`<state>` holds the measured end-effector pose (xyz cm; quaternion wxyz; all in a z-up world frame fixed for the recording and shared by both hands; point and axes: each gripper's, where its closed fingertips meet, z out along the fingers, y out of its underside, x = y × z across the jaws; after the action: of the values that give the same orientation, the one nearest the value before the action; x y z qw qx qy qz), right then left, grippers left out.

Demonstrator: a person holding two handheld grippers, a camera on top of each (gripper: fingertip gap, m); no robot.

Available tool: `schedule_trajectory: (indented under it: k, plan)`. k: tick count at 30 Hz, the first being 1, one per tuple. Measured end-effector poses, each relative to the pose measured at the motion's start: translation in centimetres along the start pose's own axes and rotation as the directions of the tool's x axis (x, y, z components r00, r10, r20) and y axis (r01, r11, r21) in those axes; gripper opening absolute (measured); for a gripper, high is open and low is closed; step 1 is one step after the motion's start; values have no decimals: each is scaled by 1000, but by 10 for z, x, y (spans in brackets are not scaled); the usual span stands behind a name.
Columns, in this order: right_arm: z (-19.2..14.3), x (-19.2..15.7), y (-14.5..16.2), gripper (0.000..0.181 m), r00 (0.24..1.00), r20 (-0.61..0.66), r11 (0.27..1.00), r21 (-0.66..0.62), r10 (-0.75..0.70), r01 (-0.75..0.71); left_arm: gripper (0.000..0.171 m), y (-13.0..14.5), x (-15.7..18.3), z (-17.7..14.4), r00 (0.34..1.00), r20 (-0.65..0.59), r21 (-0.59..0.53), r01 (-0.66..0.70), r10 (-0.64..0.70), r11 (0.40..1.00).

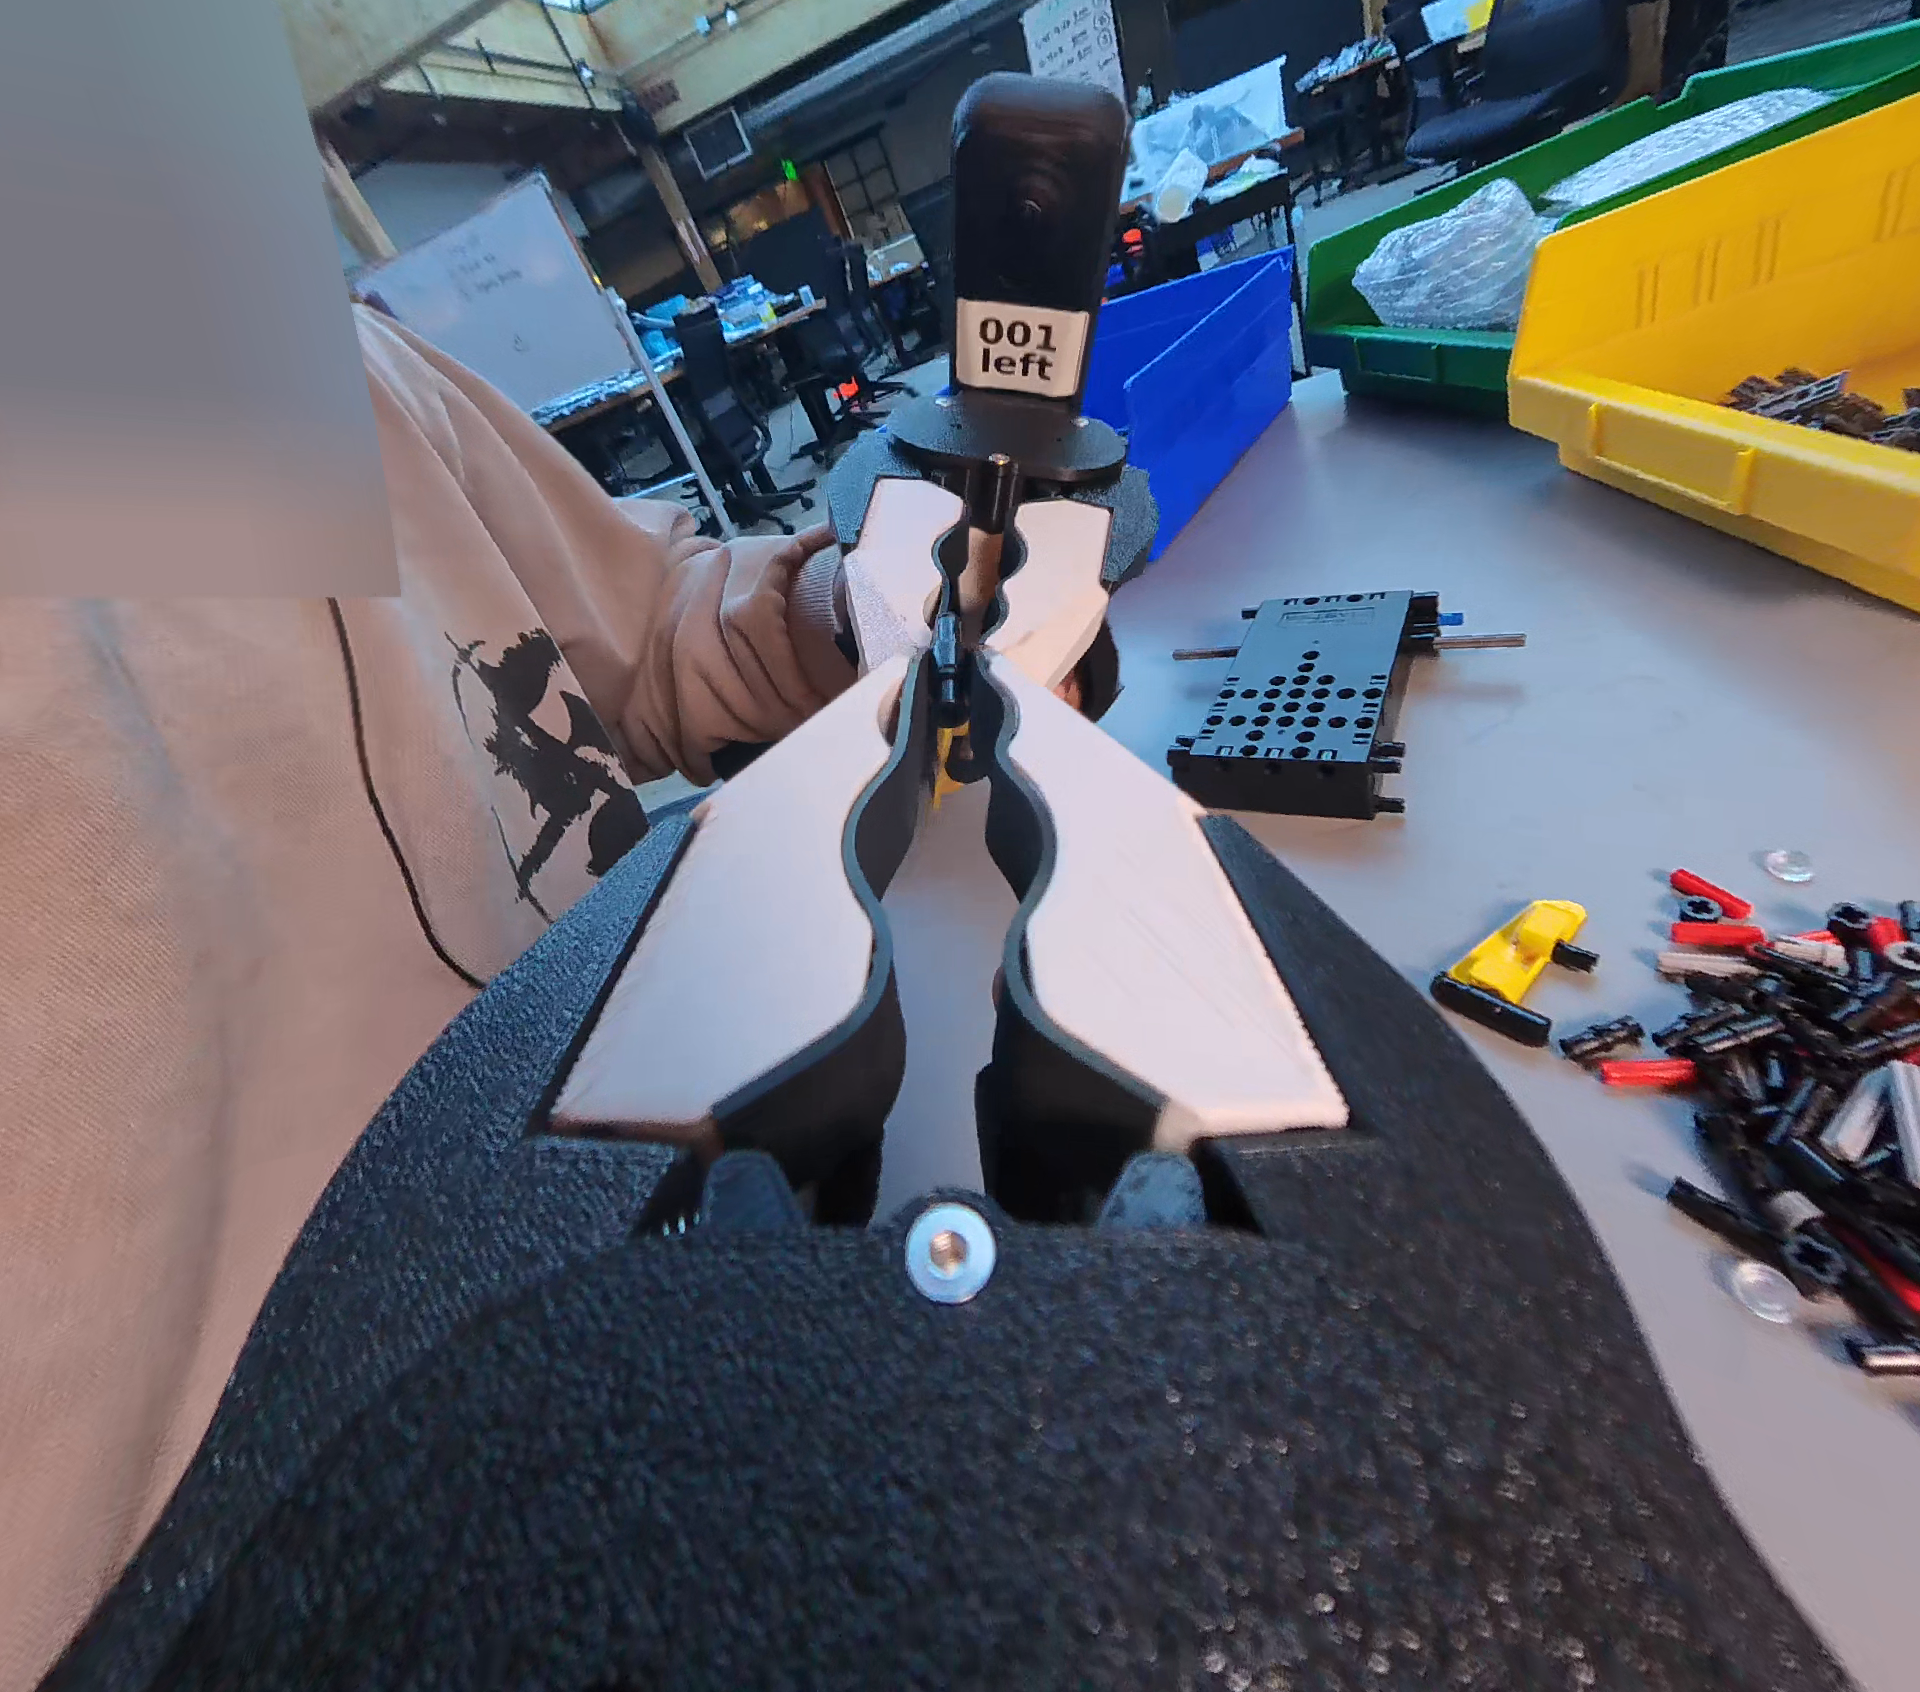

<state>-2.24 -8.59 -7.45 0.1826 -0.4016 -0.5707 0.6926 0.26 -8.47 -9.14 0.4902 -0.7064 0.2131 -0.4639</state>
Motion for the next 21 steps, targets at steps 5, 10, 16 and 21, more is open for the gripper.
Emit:
schedule_trajectory:
  k: [5, 10, 16, 21]
  plan:
    - [-5, -1, -20, 3, 1000, -3, 995, 97, 12, -11, 4, -19, 4, 2, 1000, -21, 74, 5, -3, 997]
    - [-5, -3, -31, 2, 999, 12, 984, 171, 49, -50, 4, -29, 6, 1, 1000, -15, 120, 3, -1, 993]
    - [-80, 12, -114, 4, 988, -157, 891, 447, -3, 74, 4, 5, -15, -10, 993, 116, 50, 13, -19, 999]
    - [-30, 13, -37, 6, 989, -135, 992, 109, -56, 71, 4, 29, -29, 10, 984, 166, -198, -36, 69, 980]
